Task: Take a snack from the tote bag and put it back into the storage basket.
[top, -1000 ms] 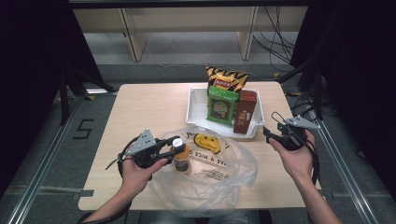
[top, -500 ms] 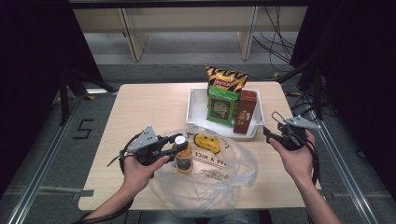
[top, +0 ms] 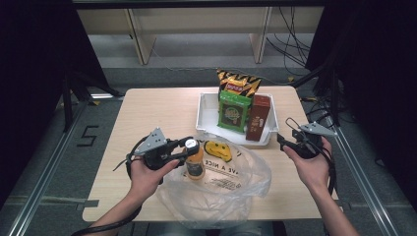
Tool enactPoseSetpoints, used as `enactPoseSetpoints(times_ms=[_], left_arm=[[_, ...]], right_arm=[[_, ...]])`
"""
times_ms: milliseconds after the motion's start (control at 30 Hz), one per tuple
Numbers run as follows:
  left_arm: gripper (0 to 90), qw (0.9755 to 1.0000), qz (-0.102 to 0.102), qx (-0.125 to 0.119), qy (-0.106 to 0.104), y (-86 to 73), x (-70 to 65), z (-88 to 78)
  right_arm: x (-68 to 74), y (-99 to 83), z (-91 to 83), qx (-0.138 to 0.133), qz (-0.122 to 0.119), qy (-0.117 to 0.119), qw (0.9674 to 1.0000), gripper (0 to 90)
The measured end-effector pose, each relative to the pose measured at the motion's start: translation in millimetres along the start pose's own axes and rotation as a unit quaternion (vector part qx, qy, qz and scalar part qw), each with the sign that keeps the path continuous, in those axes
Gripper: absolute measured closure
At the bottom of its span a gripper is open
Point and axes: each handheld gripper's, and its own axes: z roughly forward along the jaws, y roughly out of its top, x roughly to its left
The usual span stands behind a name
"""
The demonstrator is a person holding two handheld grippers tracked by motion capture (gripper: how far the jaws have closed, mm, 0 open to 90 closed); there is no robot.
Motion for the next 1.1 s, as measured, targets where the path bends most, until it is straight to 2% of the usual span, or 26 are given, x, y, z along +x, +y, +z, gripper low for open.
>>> enactPoseSetpoints(times_ms=[300, 367, 467, 767, 833, 1100], left_arm=[[58.8, 1.0, 0.003, -0.006, -0.003, 12.1, 1.5, 1.8], [58.8, 0.9999, 0.002, -0.01, -0.005, 14.8, 1.3, 3.0], [58.8, 0.9999, 0.006, -0.012, -0.004, 19.5, 1.9, 3.8], [58.8, 0.9997, 0.013, -0.022, -0.007, 33.6, 4.1, 8.2], [58.8, 0.9996, 0.014, -0.022, -0.007, 36.2, 4.3, 9.1], [58.9, 0.9993, 0.023, -0.028, -0.012, 49.2, 3.7, 13.5]], right_arm=[[-0.6, -0.4, 0.0, 0.0, 0.0, 0.001, 1.0, 41.6], [2.3, -1.0, -0.4, 0.003, 0.018, 0.001, 0.9998, 41.6], [-0.1, -1.1, 0.7, 0.0, 0.002, -0.002, 1.0, 41.6], [0.2, -1.1, -0.5, 0.002, 0.009, -0.003, 1.0, 41.5], [1.5, -1.2, -1.0, 0.006, 0.018, -0.002, 0.9998, 41.5], [1.5, -1.5, -0.5, 0.006, 0.02, -0.002, 0.9998, 41.4]])
